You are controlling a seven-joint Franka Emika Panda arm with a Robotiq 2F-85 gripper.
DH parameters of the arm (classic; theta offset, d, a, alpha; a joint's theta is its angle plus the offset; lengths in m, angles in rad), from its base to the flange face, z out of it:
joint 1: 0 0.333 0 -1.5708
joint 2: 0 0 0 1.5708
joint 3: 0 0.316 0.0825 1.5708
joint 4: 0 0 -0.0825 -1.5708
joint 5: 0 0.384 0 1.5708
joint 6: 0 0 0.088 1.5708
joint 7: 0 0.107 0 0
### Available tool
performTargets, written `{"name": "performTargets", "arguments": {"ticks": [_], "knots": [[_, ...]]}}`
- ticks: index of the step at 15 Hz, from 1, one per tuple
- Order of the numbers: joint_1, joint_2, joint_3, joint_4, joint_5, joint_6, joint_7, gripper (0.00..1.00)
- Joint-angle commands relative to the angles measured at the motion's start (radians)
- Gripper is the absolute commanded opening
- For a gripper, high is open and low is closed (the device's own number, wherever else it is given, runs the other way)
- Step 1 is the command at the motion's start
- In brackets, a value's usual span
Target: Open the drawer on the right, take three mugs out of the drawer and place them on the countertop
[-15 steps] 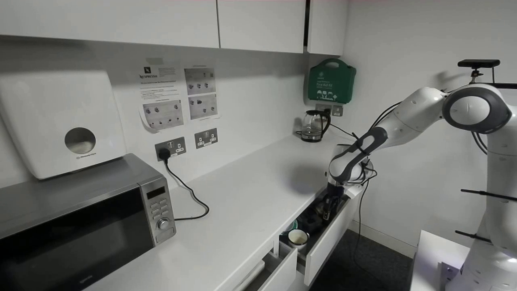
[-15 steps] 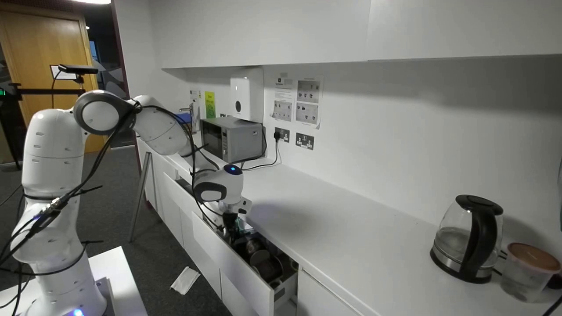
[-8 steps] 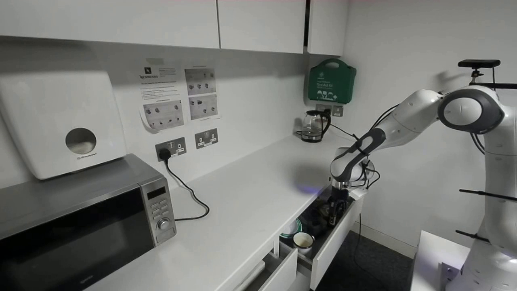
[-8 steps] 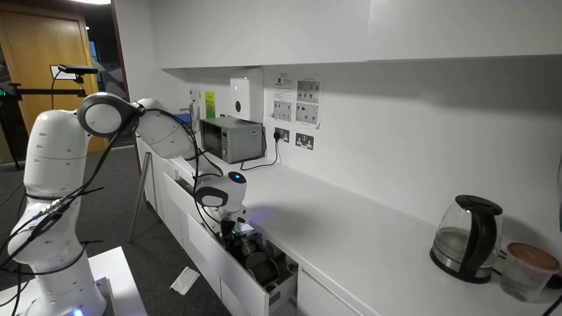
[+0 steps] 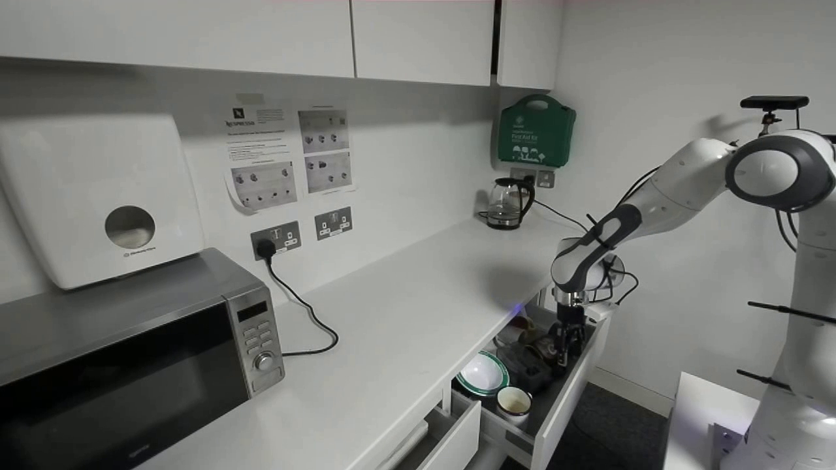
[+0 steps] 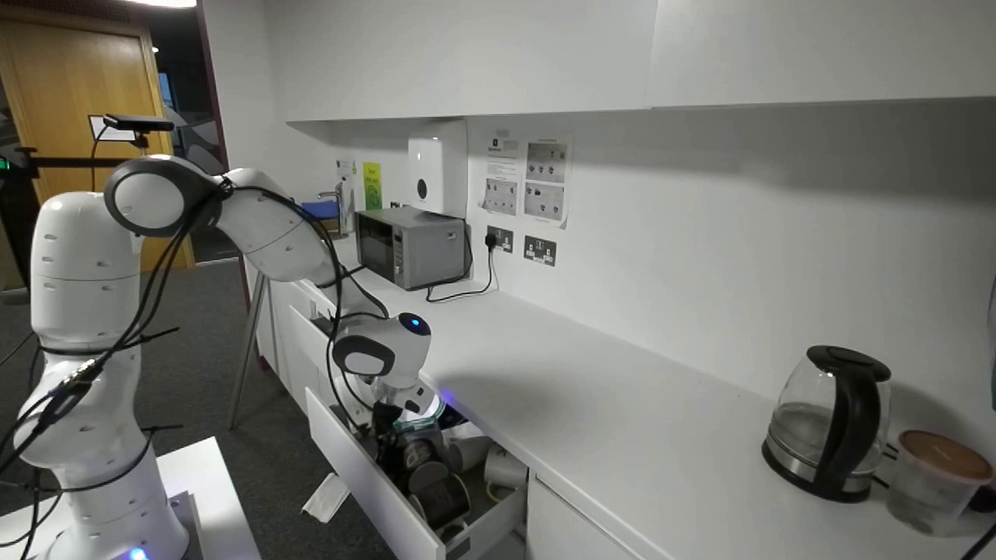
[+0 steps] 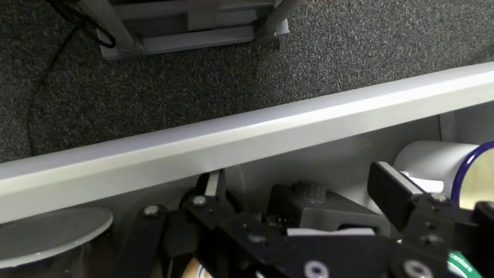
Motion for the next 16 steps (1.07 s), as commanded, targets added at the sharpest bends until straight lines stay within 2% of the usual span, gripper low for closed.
{"name": "performTargets", "arguments": {"ticks": [1,5,8,16], "knots": [[-0.019,-0.076,-0.021,-0.070,-0.054,-0.001,-0.021,1.00],[-0.048,-0.027,-0.020,-0.083,-0.028,0.037,-0.188,1.00],[-0.069,0.015,-0.020,-0.079,-0.026,0.002,-0.241,1.00],[-0.097,0.066,-0.033,-0.110,-0.102,-0.043,-0.204,1.00]]}}
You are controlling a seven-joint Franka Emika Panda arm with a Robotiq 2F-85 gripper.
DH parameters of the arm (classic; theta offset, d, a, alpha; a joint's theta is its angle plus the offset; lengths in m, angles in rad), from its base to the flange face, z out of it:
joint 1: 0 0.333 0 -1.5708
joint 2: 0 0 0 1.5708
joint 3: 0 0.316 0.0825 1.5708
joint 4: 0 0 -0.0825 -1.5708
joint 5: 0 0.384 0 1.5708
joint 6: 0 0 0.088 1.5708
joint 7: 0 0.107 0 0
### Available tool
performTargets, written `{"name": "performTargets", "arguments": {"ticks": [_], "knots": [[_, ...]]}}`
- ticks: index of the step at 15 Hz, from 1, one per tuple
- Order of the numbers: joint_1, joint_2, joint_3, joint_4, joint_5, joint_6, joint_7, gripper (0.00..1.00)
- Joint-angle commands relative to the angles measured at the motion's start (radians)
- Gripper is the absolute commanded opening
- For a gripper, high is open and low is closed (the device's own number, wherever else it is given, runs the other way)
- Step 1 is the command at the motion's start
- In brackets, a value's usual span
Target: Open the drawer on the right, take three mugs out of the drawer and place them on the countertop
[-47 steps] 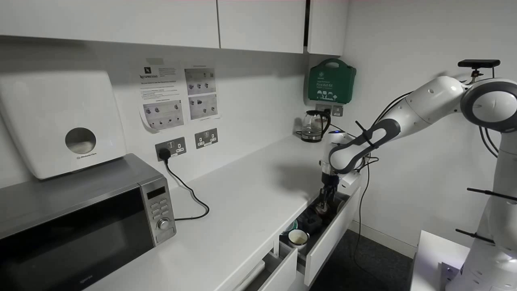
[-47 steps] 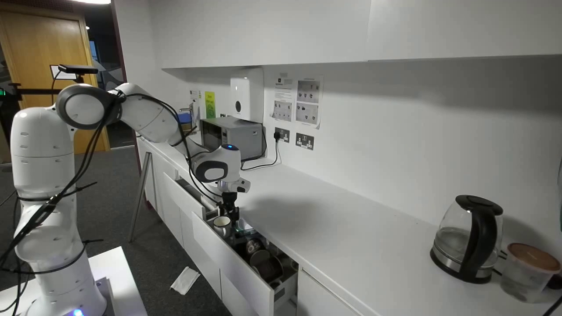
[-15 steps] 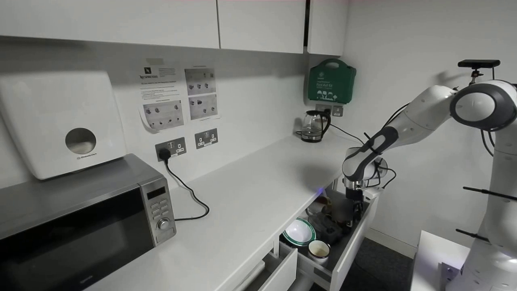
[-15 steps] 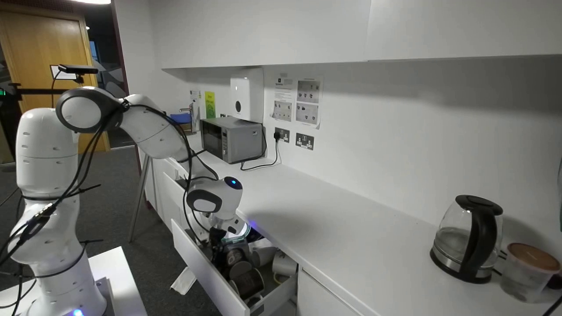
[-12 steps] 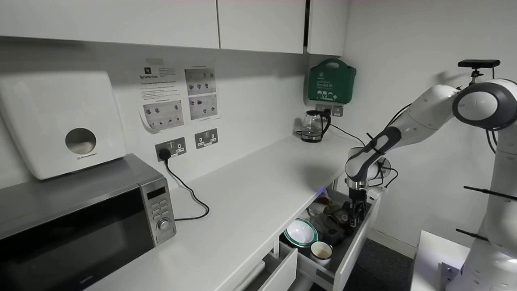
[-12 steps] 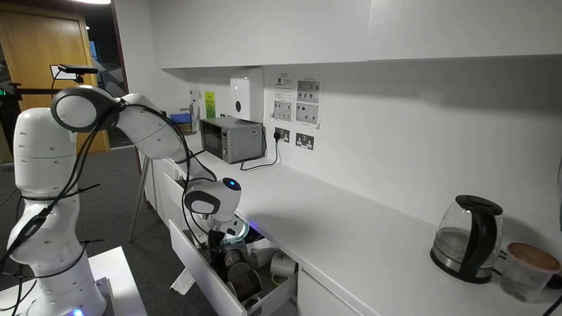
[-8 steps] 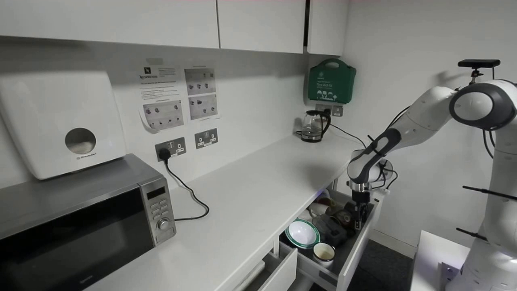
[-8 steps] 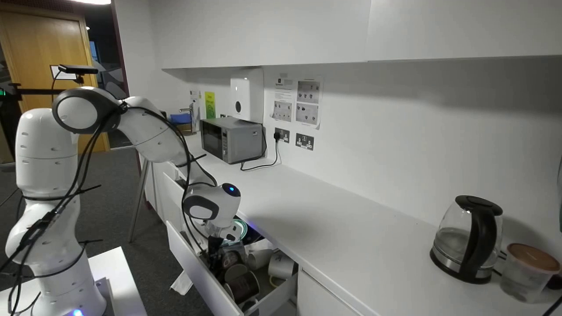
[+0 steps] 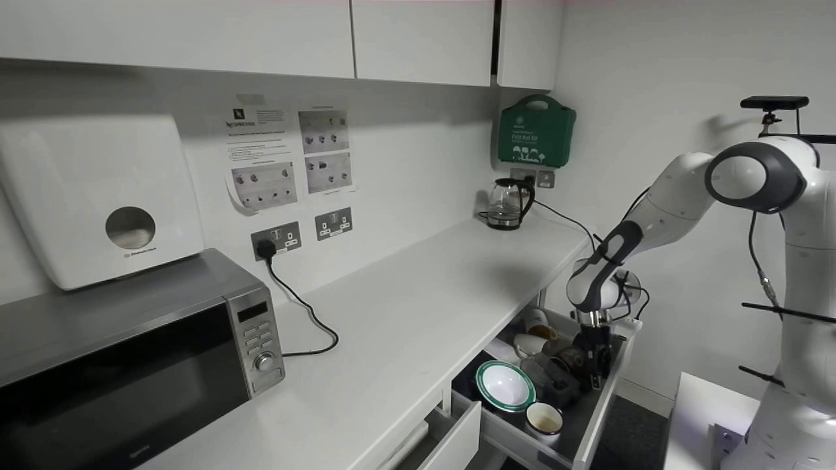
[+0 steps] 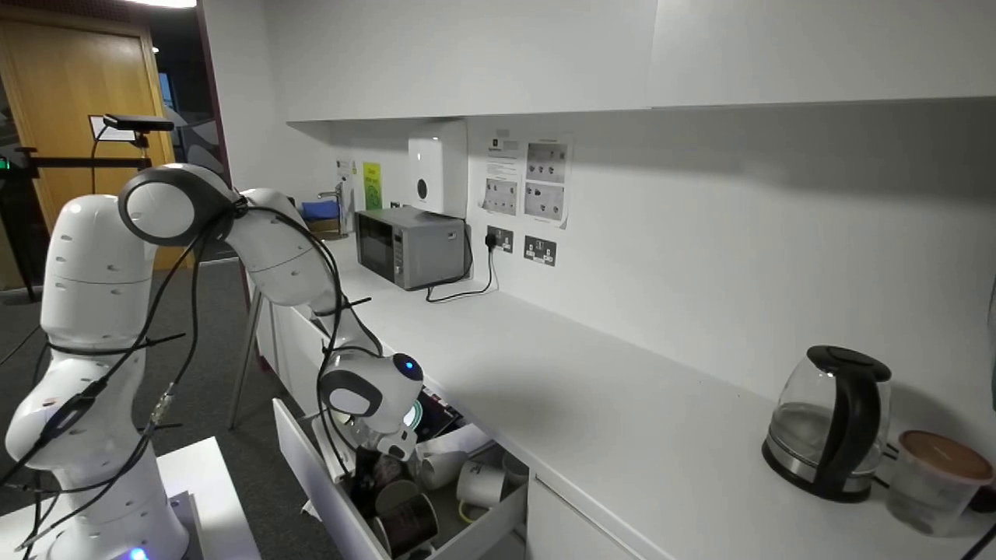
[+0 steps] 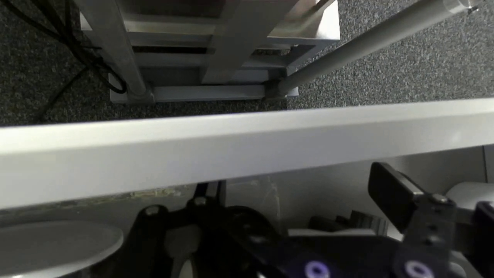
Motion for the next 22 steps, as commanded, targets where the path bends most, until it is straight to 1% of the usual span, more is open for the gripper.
{"name": "performTargets", "arguments": {"ticks": [1,8,10,11,12,13,14,18,20,22], "knots": [[-0.021,-0.012,-0.015,-0.030,-0.064,-0.047,0.009,1.00],[-0.032,-0.013,-0.054,-0.047,-0.160,-0.078,0.027,1.00],[-0.034,-0.014,-0.061,-0.049,-0.173,-0.075,0.036,1.00],[-0.039,-0.018,-0.059,-0.048,-0.153,-0.070,0.042,1.00],[-0.049,-0.029,-0.053,-0.046,-0.104,-0.059,0.057,1.00],[-0.074,-0.054,-0.032,-0.046,-0.012,-0.068,0.033,1.00],[-0.079,-0.076,-0.027,-0.054,0.035,-0.068,0.029,1.00],[-0.088,-0.217,-0.035,-0.116,0.220,-0.031,-0.031,1.00],[-0.078,-0.298,-0.055,-0.152,0.277,-0.003,-0.065,1.00],[-0.060,-0.382,-0.079,-0.185,0.301,0.034,-0.074,1.00]]}}
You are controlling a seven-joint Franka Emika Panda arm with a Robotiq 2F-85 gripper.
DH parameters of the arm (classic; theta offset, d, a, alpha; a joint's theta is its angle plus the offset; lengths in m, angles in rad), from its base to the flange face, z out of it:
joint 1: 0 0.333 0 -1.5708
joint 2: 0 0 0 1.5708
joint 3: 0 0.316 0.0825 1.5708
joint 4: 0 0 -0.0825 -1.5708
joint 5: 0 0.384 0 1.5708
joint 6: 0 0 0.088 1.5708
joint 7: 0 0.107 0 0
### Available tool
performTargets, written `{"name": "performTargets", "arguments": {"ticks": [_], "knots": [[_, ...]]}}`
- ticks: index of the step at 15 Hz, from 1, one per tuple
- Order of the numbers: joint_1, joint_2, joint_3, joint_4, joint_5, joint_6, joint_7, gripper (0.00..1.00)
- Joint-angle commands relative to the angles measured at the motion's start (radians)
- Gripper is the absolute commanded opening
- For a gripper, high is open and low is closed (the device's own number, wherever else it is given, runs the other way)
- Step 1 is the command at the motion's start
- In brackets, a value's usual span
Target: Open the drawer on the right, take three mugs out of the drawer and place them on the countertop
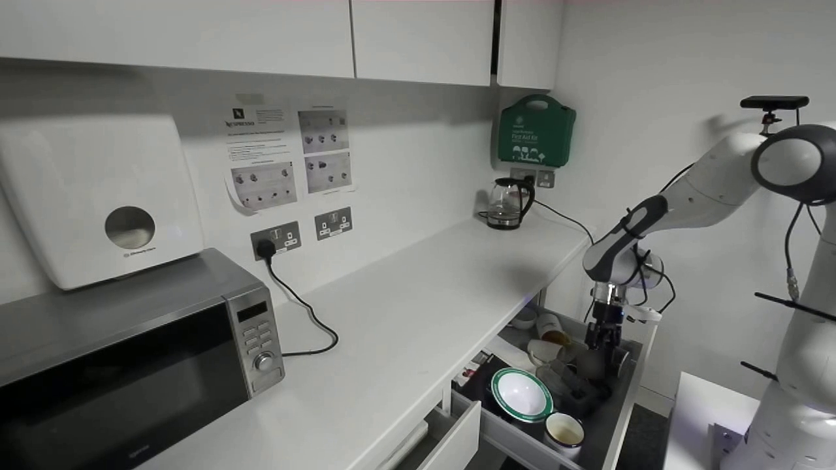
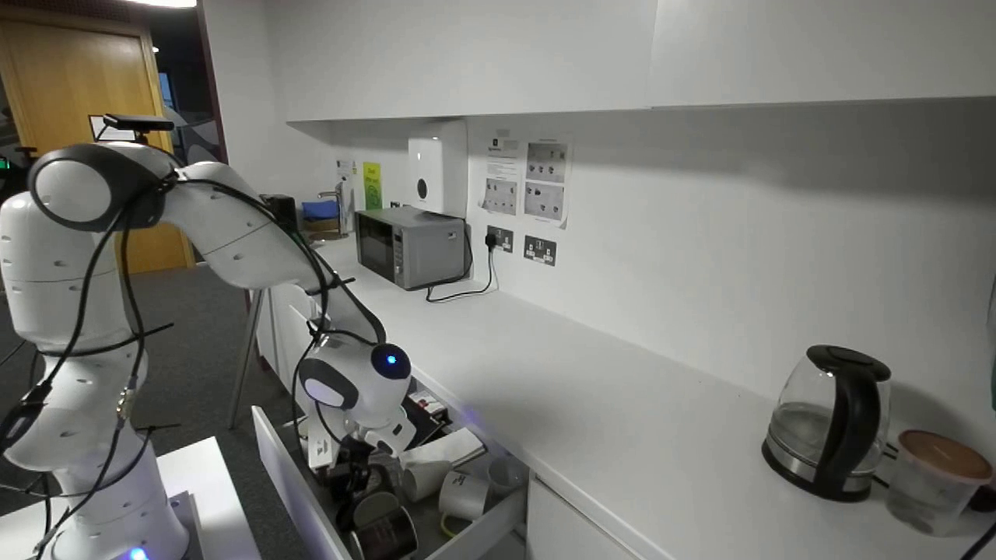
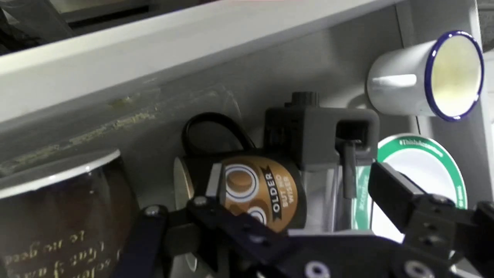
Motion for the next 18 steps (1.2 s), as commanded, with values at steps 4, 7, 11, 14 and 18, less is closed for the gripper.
{"name": "performTargets", "arguments": {"ticks": [4,7,11,14,18], "knots": [[0.043,-0.312,-0.050,-0.157,-0.029,0.189,-0.019,1.00],[0.084,-0.380,-0.056,-0.184,-0.057,0.324,0.004,1.00],[0.143,-0.352,-0.100,-0.147,-0.068,0.332,0.025,1.00],[0.157,-0.344,-0.117,-0.147,-0.070,0.331,0.027,1.00],[0.156,-0.343,-0.121,-0.147,-0.071,0.331,0.027,1.00]]}}
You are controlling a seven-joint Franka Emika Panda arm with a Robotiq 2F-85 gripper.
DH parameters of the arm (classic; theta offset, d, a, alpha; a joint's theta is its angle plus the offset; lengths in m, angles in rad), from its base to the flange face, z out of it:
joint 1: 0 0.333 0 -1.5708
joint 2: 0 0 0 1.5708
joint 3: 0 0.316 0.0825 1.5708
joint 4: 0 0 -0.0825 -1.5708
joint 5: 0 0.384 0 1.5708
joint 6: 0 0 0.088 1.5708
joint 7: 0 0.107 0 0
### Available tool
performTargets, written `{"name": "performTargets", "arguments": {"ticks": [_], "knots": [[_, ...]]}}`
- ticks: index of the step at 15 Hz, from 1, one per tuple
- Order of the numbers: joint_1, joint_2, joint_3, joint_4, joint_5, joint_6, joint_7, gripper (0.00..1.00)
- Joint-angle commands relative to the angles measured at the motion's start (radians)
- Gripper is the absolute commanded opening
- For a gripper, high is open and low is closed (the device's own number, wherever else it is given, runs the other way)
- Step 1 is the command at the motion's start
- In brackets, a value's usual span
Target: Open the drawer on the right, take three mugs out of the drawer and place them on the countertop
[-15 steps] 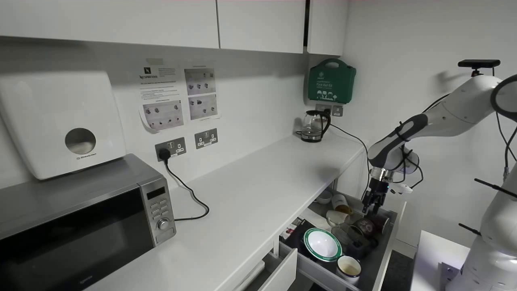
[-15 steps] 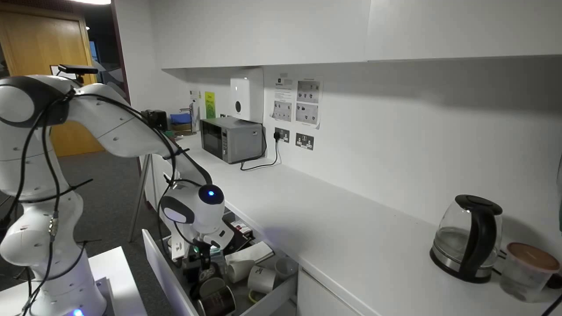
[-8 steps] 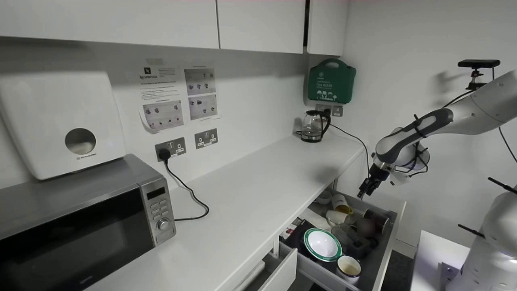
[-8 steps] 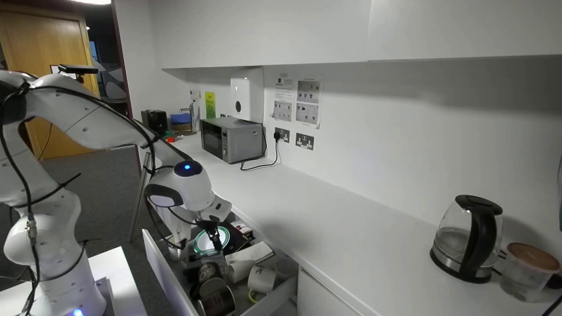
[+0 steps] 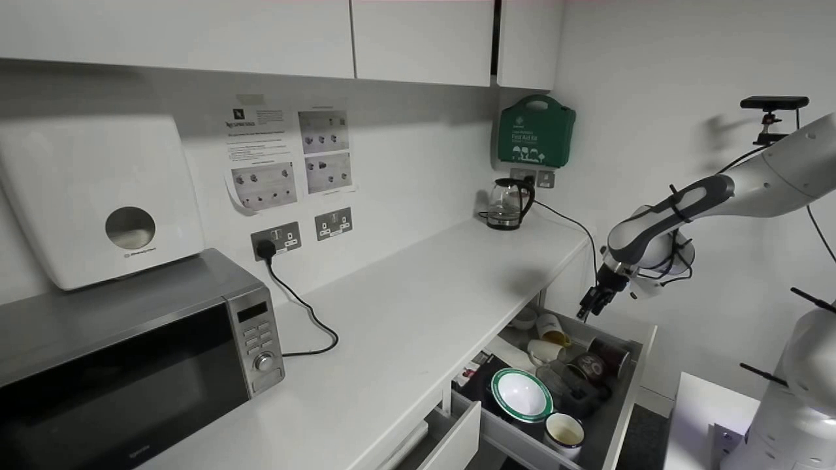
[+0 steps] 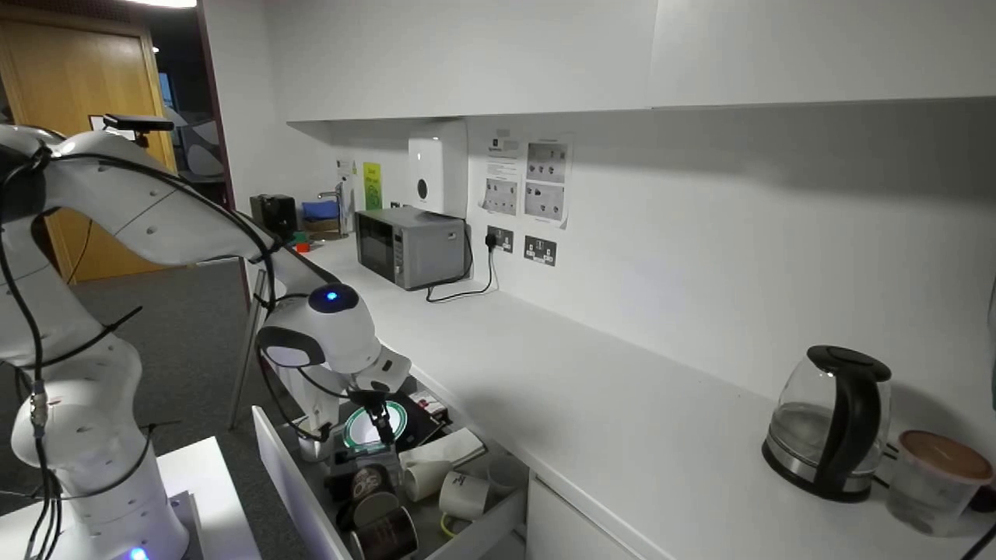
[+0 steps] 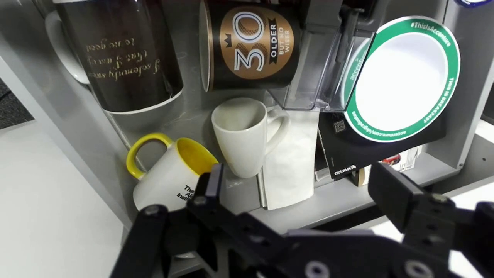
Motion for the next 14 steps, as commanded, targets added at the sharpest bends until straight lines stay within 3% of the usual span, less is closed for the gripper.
{"name": "performTargets", "arguments": {"ticks": [1,7,14], "knots": [[0.039,-0.004,-0.042,-0.002,-0.025,0.003,0.019,1.00],[0.101,0.006,-0.049,0.013,0.183,0.111,-0.110,1.00],[0.142,0.039,-0.048,0.017,0.256,0.133,-0.123,1.00]]}}
